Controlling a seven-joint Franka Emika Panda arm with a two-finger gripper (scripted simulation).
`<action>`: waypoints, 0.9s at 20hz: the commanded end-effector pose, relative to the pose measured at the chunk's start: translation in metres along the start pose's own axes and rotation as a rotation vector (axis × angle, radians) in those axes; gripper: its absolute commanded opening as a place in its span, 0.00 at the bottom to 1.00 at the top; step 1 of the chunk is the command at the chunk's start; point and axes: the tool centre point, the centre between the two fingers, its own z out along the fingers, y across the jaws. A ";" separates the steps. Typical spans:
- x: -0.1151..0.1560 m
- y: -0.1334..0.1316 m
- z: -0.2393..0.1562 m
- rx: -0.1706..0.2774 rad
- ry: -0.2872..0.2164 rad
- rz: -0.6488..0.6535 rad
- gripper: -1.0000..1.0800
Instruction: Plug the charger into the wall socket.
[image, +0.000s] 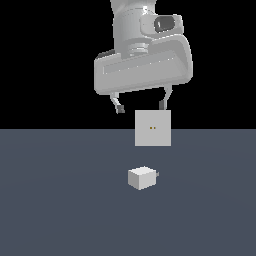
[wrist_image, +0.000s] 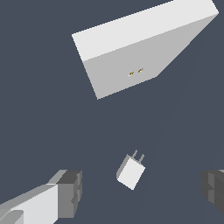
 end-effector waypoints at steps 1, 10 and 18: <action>-0.005 0.002 0.006 -0.006 0.014 0.050 0.96; -0.020 0.008 0.028 -0.029 0.060 0.215 0.96; -0.032 0.011 0.047 -0.050 0.098 0.354 0.96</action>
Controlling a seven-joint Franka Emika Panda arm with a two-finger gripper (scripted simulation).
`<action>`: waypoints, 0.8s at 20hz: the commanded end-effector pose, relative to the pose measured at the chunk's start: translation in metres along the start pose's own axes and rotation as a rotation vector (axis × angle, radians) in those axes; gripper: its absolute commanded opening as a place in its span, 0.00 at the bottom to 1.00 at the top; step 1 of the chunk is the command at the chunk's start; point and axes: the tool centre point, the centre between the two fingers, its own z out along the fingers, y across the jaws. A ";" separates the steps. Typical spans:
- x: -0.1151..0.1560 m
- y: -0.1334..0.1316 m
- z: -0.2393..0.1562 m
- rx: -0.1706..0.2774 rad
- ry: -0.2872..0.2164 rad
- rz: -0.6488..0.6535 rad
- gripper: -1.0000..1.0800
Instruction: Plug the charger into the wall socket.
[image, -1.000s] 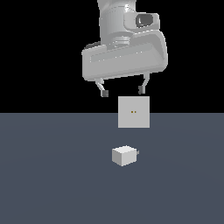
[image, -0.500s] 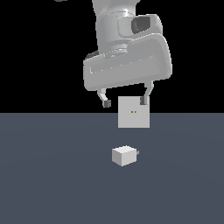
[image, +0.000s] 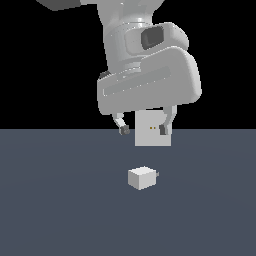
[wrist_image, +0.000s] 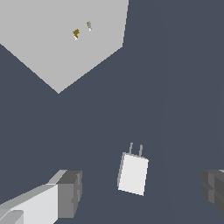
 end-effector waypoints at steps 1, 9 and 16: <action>-0.004 0.002 0.006 -0.006 0.013 0.044 0.96; -0.014 0.006 0.021 -0.025 0.044 0.157 0.96; -0.019 0.007 0.029 -0.035 0.059 0.213 0.96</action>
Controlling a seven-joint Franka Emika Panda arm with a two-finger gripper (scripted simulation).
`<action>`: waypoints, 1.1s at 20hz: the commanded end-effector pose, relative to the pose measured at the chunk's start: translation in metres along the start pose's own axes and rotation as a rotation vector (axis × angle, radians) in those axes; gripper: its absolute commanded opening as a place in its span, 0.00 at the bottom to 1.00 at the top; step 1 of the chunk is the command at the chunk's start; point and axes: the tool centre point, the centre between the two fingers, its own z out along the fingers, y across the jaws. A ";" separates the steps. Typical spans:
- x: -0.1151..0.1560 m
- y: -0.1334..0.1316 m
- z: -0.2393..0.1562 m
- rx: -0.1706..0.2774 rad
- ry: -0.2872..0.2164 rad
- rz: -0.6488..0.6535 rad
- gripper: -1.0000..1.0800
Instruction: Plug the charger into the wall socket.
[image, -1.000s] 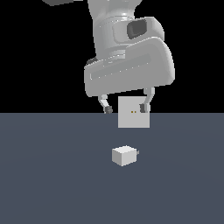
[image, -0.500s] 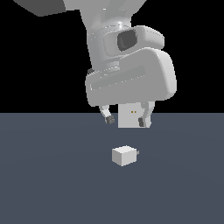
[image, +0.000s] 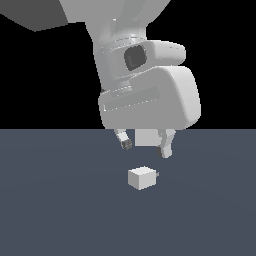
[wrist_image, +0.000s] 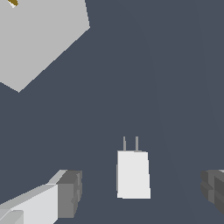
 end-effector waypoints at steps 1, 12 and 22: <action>-0.001 0.001 0.002 -0.002 0.004 0.015 0.96; -0.005 0.001 0.012 -0.004 0.004 0.020 0.96; -0.016 0.001 0.048 -0.004 0.003 0.023 0.96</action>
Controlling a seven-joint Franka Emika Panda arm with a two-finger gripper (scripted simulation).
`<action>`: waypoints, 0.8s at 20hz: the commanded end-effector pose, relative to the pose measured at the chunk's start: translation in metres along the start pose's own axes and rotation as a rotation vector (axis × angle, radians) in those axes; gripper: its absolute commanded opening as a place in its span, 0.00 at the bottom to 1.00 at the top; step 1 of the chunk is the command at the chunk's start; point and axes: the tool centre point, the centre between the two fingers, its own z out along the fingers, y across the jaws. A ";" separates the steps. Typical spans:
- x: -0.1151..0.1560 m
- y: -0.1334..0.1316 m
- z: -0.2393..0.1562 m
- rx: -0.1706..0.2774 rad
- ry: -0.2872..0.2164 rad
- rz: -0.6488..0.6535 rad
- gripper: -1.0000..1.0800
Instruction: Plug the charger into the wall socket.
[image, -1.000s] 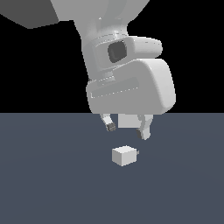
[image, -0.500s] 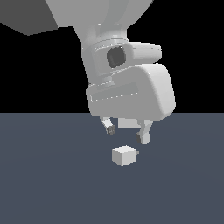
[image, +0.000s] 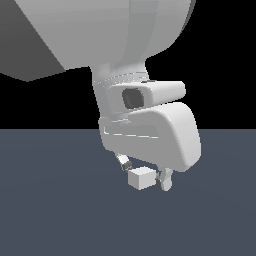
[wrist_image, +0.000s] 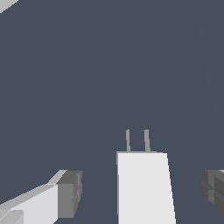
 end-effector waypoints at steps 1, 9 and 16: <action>-0.002 0.000 0.006 0.001 0.000 0.000 0.96; -0.002 -0.001 0.008 0.001 0.000 0.000 0.00; -0.002 -0.001 0.007 0.002 0.001 0.000 0.00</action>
